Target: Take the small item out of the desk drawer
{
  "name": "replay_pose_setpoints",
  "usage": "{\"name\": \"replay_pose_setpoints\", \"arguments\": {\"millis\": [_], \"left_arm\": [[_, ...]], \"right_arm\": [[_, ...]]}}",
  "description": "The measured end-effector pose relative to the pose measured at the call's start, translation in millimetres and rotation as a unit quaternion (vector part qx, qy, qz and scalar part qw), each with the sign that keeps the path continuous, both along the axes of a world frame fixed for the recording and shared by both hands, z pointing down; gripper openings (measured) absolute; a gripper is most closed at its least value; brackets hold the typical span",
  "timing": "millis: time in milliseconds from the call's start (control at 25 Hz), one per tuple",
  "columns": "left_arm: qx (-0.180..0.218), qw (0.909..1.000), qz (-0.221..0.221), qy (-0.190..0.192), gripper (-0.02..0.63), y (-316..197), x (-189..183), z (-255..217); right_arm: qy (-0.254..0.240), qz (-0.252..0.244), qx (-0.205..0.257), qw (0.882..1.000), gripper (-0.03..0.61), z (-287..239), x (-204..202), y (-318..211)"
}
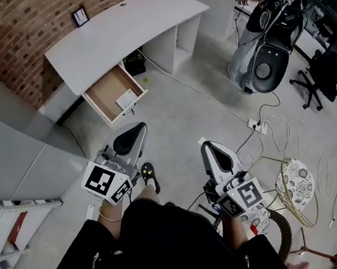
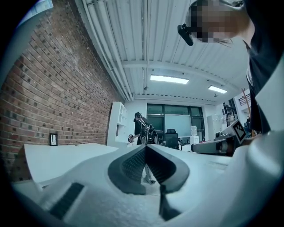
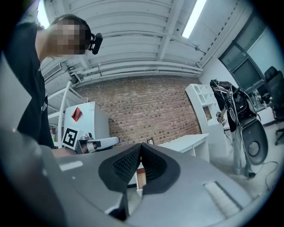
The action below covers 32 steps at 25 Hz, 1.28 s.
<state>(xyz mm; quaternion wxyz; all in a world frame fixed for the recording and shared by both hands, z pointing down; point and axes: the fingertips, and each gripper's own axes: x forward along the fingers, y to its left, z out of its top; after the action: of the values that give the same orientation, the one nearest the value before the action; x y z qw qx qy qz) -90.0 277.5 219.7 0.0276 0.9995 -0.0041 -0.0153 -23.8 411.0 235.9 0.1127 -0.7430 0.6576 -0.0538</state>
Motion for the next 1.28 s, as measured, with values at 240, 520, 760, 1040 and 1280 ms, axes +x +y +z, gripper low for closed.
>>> {"name": "replay_pose_setpoints", "arguments": {"millis": [240,520,760,1040,1280], "left_arm": [[-0.006,1.0,-0.001,0.0,0.003,-34.3,16.2,1.9],[-0.003,1.0,0.002,0.0,0.003,-77.2,36.0,-1.0],[-0.007,1.0,0.001,-0.005,0.003,-119.2,46.3,1.4],[-0.019,0.9998,-0.001,-0.001,0.003,-165.6,57.5,6.8],[-0.022,0.9997,-0.012,-0.005,0.003,-208.6,56.7,13.1]], "right_arm": [[0.002,0.002,-0.008,1.0,0.008,-1.4,17.4,-31.8],[0.002,0.006,-0.018,1.0,0.008,-4.3,37.2,-72.0],[0.001,0.006,-0.025,1.0,0.008,-7.3,47.4,-112.8],[0.006,0.004,-0.038,0.999,0.008,-6.6,55.8,-155.8],[0.01,-0.003,-0.043,0.999,0.008,-5.1,63.0,-199.9]]}}
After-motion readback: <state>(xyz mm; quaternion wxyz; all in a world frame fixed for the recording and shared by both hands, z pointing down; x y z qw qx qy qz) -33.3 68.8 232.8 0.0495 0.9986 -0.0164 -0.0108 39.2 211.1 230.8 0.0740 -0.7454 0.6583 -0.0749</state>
